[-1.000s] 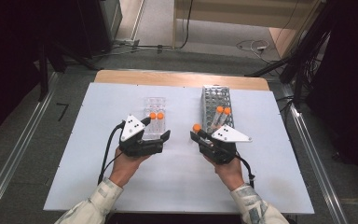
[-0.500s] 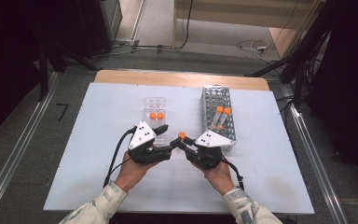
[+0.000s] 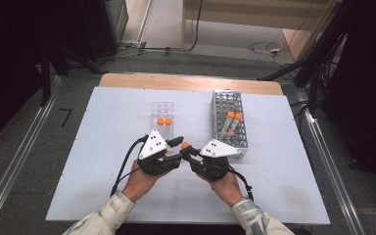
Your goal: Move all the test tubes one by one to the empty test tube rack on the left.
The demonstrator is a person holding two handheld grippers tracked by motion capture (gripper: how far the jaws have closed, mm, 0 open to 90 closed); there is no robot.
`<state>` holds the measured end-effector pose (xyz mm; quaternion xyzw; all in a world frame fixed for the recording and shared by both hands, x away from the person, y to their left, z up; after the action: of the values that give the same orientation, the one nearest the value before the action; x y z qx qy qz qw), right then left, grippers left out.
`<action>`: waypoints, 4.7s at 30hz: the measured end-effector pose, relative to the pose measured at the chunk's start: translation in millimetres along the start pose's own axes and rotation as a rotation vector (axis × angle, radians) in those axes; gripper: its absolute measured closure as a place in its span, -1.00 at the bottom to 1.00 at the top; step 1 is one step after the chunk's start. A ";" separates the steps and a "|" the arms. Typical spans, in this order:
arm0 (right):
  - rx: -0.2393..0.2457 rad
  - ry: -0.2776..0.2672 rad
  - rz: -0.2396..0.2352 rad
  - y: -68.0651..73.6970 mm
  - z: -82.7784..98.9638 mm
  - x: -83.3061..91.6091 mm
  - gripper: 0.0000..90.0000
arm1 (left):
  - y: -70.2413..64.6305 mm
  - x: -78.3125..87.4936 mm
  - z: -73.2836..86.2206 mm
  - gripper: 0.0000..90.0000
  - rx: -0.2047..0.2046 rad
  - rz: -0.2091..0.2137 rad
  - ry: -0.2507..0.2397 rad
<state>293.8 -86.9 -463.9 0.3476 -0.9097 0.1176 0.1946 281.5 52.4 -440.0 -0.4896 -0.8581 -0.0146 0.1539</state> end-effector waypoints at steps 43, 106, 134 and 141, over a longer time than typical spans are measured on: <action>-0.042 0.027 0.018 -40.7 2.7 20.1 -0.35 | 20.4 18.1 -8.0 0.56 0.059 -0.078 -0.055; -0.102 0.030 0.103 -68.9 13.2 34.3 -0.35 | 68.1 18.6 -29.0 0.56 0.053 -0.219 -0.098; -0.105 0.038 0.104 -68.8 15.0 32.6 -0.35 | 68.9 5.7 -10.6 0.42 0.052 -0.224 -0.025; -0.108 0.034 0.105 -69.4 14.6 33.1 -0.35 | 66.8 7.9 -11.4 0.24 0.062 -0.209 -0.034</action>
<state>314.3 -162.1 -457.1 0.2862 -0.9282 0.0844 0.2221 337.0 91.7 -435.3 -0.3926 -0.9071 0.0042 0.1519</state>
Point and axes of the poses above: each handheld gripper's, and its own axes: x roughly backward along the jaws, z roughly out of its underside, y roughly to its left, the point moved 4 cm from there along -x, roughly forward along the jaws, and after that the axes turned 13 degrees about z, right-handed, at the moved point
